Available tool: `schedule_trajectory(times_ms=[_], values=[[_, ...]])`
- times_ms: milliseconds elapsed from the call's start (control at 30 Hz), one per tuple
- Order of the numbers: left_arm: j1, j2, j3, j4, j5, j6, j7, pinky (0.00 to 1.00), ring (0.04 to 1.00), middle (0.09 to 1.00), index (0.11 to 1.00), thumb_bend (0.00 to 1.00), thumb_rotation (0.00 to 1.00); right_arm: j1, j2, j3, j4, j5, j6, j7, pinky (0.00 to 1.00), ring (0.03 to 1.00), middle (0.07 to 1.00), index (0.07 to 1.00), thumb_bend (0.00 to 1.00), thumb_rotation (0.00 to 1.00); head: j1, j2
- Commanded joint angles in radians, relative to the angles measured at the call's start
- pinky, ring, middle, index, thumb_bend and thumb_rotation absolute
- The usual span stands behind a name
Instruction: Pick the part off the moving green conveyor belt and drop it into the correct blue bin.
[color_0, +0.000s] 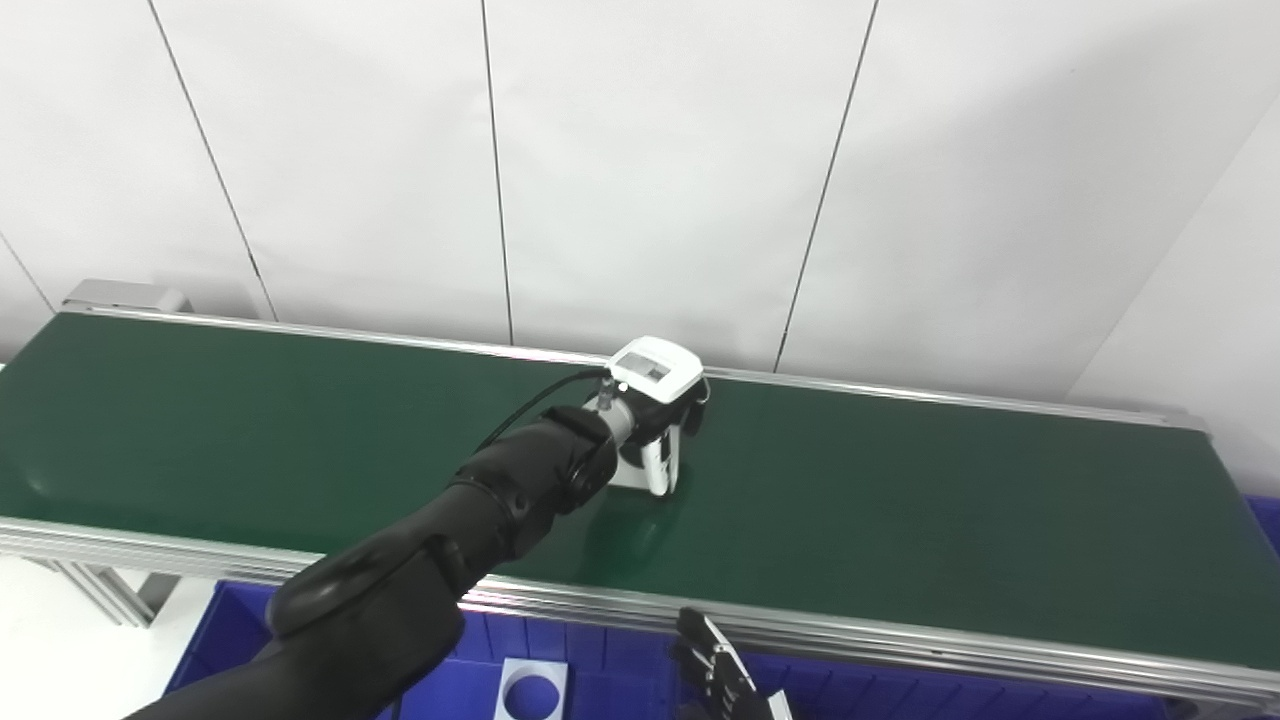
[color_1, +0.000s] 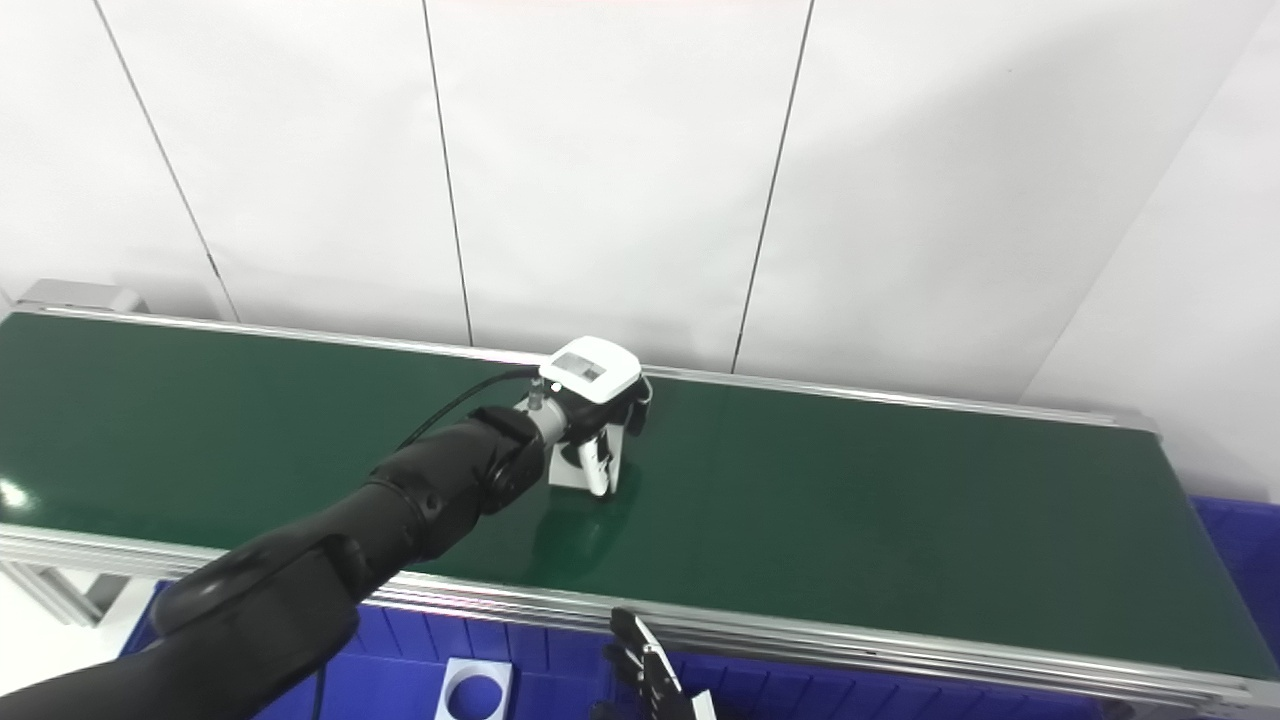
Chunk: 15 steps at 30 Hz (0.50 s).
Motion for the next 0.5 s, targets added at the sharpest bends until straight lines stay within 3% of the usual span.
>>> schedule_trajectory(times_ms=[0,167,467], values=[[-0.037,0.029,0.035,-0.108,-0.023,0.044,-0.069,0.3,0.381,0.485,0.524,0.5,0.0,-0.009,0.003,-0.006,-0.02,0.006,-0.031,0.013,0.87,0.856,0.914,0.913,0.79,0.87,0.001,0.001],[0.004,0.086,0.095,-0.331,-0.054,0.094,-0.194,0.33,0.397,0.503,0.514,0.5,0.0,-0.009,0.009,-0.04,-0.012,0.031,-0.031,0.063,0.9,0.869,0.92,0.917,0.79,0.88,0.033,0.008],[0.115,0.193,0.2,-0.669,-0.095,0.116,-0.331,0.31,0.39,0.478,0.52,0.5,0.0,-0.015,0.015,-0.109,-0.01,0.048,-0.031,0.149,0.96,0.897,0.928,0.935,0.78,0.93,0.086,0.044]])
